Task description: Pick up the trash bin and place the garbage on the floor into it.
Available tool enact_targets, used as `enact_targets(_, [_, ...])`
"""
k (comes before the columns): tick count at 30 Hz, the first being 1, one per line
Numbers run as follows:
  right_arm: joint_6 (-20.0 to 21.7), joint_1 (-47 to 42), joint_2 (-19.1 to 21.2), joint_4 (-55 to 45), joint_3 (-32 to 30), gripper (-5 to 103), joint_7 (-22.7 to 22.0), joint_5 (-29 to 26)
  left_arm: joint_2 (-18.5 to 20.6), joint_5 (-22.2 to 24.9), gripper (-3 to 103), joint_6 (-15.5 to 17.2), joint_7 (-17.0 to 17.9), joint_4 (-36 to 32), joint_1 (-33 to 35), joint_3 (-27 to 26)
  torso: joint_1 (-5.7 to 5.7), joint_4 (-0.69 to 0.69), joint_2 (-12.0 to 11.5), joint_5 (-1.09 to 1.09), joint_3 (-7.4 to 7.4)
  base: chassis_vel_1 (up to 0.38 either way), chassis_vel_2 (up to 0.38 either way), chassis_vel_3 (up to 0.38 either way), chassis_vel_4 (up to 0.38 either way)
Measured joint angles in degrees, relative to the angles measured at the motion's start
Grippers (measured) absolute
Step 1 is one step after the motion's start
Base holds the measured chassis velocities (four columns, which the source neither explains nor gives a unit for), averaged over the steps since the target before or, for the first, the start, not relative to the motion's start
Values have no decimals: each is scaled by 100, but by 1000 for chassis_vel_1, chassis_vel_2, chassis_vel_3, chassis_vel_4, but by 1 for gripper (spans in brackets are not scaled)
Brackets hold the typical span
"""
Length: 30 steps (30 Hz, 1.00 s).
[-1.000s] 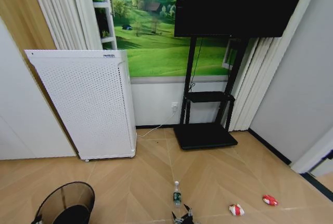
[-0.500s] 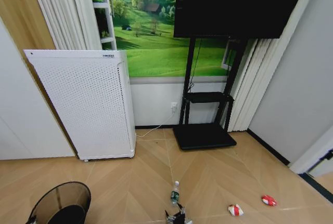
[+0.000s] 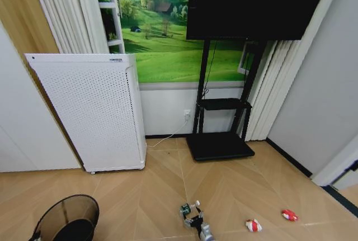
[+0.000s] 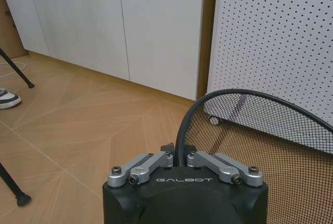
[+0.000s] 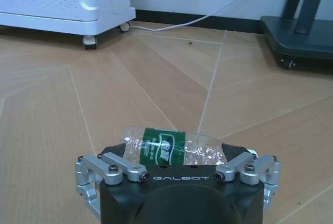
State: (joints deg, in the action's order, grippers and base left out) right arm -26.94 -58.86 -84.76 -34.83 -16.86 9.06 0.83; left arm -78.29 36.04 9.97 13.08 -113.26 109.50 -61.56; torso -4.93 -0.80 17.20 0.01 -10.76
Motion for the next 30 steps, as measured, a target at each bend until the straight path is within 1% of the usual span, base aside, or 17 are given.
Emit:
enact_targets(10, [-358,51,174,-130,340,100,430,-1,-10,-44,5,0,2,25,-16,23,0,0,0,-1,0,0,0,0,0])
enact_targets(12, [-417,143,186,-68,469,100,520,92,-15,-44,5,0,3,6,-16,24,0,0,0,-1,1,0,0,0,0])
enact_targets(21, [-414,610,13,488,588,100,475,487,-90,-43,5,-6,-1,-82,81,-17,0,2,0,-1,0,0,0,0,0])
enact_targets(24, [-392,895,-100,823,611,100,370,759,-117,-9,5,-9,-7,-137,117,-58,0,2,0,-1,1,0,0,0,0])
enact_targets(30, [-311,1132,-184,1079,651,100,174,1006,-117,64,5,-9,-13,-167,127,-87,0,1,0,-1,1,0,0,0,0])
